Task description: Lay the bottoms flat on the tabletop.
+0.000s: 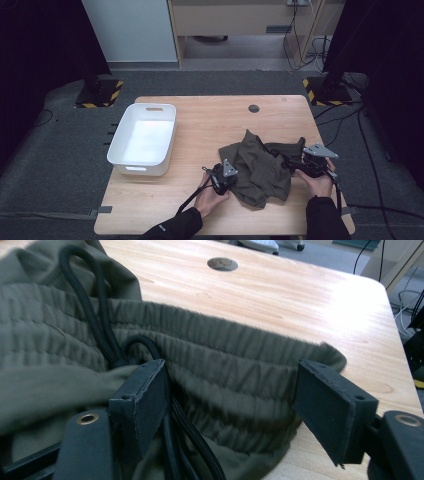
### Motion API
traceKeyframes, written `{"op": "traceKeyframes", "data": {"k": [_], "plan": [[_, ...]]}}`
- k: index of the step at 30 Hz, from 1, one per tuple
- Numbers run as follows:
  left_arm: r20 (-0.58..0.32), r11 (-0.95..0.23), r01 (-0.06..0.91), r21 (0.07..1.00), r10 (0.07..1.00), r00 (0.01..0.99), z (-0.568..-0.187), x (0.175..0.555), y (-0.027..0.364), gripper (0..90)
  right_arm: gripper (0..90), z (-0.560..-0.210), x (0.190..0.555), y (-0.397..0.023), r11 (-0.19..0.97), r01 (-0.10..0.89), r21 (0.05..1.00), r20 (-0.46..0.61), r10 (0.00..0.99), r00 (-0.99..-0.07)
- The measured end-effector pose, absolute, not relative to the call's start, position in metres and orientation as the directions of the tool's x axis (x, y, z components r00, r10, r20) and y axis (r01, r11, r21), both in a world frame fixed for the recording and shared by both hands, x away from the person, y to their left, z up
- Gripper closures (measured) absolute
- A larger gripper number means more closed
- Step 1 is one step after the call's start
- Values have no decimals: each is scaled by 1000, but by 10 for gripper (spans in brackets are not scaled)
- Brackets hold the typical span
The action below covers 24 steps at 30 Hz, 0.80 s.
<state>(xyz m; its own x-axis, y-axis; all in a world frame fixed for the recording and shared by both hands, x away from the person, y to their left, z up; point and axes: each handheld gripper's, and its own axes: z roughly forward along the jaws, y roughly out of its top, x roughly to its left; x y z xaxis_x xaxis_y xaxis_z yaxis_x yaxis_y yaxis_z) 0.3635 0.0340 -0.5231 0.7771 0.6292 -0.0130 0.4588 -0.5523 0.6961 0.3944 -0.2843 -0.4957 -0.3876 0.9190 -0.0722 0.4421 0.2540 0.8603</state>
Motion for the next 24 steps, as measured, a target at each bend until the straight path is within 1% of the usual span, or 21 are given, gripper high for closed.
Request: {"op": "traceKeyframes", "data": {"k": [6, 14, 18, 19, 21, 24], "plan": [[13, -571, 452, 685, 630, 776, -521, 366, 43, 900, 293, -498, 396, -284, 248, 455, 855, -57, 918, -393], [24, -542, 503, 674, 696, 718, -516, 378, 86, 900, 314, -499, 396, -280, 233, 454, 860, -17, 902, -431], [-32, -474, 513, 716, 711, 702, -509, 378, 96, 894, 314, -500, 397, -278, 235, 458, 858, -11, 898, -440], [-54, -445, 511, 735, 713, 699, -506, 377, 95, 860, 314, -500, 397, -279, 233, 461, 856, -8, 899, -439], [-89, -397, 495, 773, 704, 704, -499, 373, 90, 764, 314, -500, 397, -279, 226, 462, 858, -1, 898, -439], [-116, -375, 468, 800, 669, 734, -494, 364, 75, 660, 308, -501, 398, -279, 223, 463, 858, 1, 901, -434]]}}
